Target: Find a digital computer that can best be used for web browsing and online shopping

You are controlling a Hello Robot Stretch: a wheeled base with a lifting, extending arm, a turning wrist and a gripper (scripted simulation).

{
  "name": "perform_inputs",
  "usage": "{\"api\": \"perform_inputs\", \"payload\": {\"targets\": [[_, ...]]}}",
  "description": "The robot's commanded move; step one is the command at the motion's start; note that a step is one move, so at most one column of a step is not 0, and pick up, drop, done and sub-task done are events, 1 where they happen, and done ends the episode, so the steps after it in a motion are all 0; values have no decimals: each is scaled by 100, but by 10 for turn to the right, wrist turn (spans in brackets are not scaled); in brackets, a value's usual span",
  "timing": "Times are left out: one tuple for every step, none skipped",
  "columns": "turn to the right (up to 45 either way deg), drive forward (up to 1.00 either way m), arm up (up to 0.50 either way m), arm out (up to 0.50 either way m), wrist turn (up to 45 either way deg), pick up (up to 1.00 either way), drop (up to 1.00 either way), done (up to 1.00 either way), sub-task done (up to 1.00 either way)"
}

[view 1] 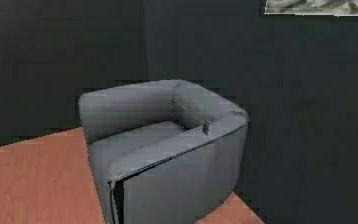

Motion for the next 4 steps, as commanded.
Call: {"api": "perform_inputs", "payload": {"targets": [[-450,0,0,0,0,0,0,0,0],[-450,0,0,0,0,0,0,0,0],[-60,0,0,0,0,0,0,0,0],[-30,0,0,0,0,0,0,0,0]]}}
